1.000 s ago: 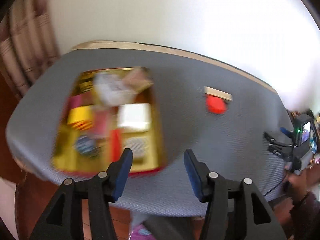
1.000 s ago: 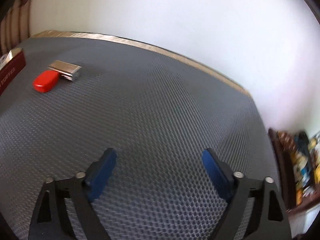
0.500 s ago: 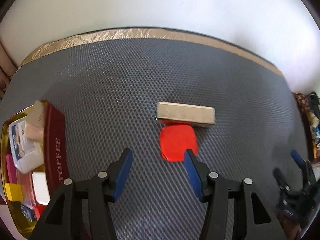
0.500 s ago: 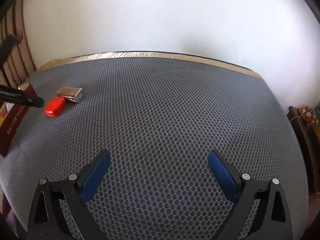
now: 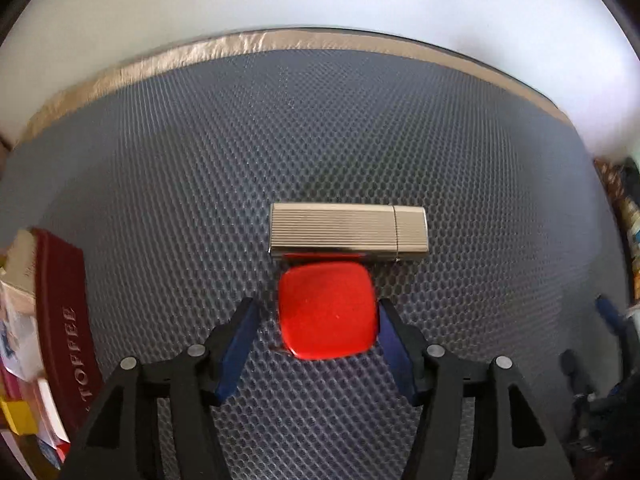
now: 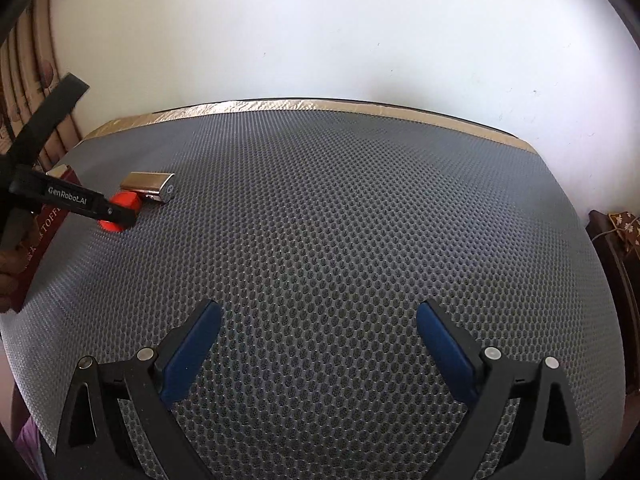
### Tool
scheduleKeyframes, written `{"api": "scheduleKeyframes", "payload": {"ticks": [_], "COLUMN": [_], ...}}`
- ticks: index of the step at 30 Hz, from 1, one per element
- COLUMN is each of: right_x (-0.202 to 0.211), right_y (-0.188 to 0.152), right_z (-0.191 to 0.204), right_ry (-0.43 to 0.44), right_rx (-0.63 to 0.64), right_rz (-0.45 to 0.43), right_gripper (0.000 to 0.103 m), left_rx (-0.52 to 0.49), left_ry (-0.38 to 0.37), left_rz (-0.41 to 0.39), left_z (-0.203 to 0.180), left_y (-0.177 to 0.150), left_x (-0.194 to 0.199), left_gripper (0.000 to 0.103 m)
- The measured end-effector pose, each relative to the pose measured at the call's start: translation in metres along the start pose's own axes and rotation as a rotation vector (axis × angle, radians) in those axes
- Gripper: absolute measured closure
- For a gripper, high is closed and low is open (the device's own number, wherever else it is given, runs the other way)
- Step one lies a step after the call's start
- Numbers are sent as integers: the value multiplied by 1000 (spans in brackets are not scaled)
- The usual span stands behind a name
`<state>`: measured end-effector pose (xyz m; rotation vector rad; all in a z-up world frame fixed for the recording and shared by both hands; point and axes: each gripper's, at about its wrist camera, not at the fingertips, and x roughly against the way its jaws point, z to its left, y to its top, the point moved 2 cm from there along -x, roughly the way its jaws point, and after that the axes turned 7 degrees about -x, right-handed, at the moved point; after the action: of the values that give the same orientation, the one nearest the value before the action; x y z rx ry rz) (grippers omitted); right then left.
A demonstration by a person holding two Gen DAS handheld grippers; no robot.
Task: Organize rigid objects
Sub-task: 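Grasp red rounded case with left gripper, then carry red case toward tin while right grasps gold ribbed bar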
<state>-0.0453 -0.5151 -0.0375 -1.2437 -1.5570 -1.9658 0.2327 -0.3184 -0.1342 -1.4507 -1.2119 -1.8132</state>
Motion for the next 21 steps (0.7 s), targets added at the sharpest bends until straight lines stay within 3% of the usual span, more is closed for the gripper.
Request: {"api": "scheduleKeyframes", "payload": {"ticks": [3, 6, 11, 18, 21], "right_x": [-4, -5, -15, -20, -16], "right_y": [0, 1, 5, 7, 10], "right_z": [2, 2, 6, 11, 22], "right_ry": [0, -4, -12, -24, 36], "right_rx": [1, 0, 1, 9, 55], "right_rz": [8, 14, 23, 30, 20], "right_gripper": [6, 6, 6, 6, 6], "left_rx": [18, 39, 72, 135, 183], "left_ry": [-4, 7, 16, -75, -91], "left_rz": [-35, -68, -110, -150, -156], "left_z": [1, 3, 4, 21, 35], "left_y": [0, -4, -22, -79, -107], "left_x": [0, 5, 25, 81, 107], "left_gripper": [42, 55, 55, 55, 55]}}
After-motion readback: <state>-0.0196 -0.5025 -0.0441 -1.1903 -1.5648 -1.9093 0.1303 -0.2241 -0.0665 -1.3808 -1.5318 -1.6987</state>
